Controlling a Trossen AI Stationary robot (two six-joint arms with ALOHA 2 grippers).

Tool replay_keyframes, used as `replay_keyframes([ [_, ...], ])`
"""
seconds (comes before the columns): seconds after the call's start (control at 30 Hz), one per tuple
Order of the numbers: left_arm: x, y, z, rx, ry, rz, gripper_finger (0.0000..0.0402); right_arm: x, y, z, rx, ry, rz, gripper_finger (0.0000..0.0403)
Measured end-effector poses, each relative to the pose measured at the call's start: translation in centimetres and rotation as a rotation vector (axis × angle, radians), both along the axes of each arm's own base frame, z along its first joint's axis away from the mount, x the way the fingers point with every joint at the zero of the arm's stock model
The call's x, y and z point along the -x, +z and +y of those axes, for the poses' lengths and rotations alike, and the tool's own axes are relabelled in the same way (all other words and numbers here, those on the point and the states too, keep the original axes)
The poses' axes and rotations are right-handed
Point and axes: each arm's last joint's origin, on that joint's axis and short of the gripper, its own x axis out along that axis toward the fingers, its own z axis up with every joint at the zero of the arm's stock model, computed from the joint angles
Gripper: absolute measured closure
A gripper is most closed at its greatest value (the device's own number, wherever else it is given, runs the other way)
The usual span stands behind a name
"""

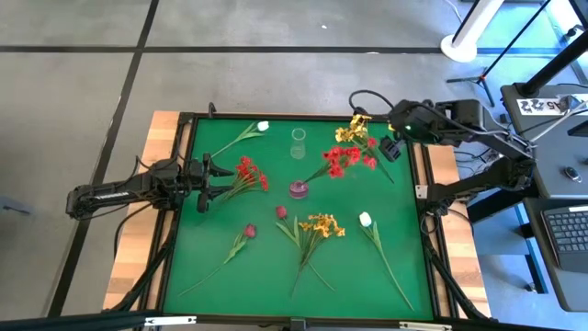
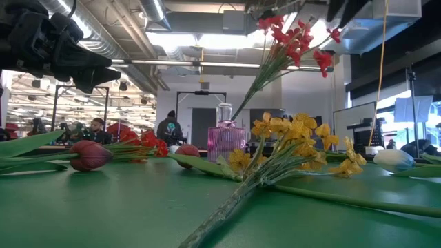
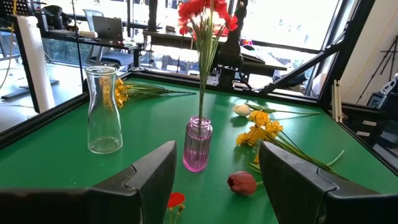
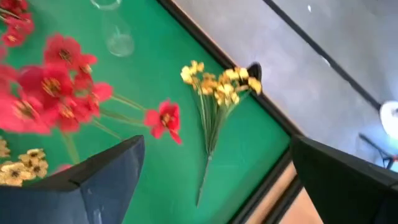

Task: Sort flowers into vase by color
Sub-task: Put the right red flowers into the violet vase

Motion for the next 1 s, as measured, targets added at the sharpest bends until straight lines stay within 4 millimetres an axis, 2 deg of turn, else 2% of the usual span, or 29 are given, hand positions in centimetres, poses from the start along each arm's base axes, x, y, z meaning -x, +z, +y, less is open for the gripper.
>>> replay_keyframes([
  [0.13,0.0,0.0,0.0,0.0,0.0,0.0,0.0178,1.3,-2.6,0.2,-0.013,-0.046,-0.008,0.0004],
  [0.33,0.0,0.0,0.0,0.0,0.0,0.0,0.0178,1.6,-8.5,0.7,-0.127,0.004,-0.131,0.0004],
  [0.5,0.0,0.0,0.0,0.0,0.001,0.0,0.0178,2.6,-12.3,1.0,-0.185,-0.04,-0.102,0.0004],
  [0.73,0.0,0.0,0.0,0.0,0.0,0.0,0.0178,3.3,-15.6,1.1,-0.193,-0.095,-0.093,0.0004],
  [0.9,0.0,0.0,0.0,0.0,0.001,0.0,0.0178,2.7,-17.3,0.9,-0.163,-0.081,-0.221,0.0004],
  [1.0,0.0,0.0,0.0,0.0,0.0,0.0,0.0178,2.8,-17.4,0.8,-0.09,-0.098,-0.318,0.0004],
])
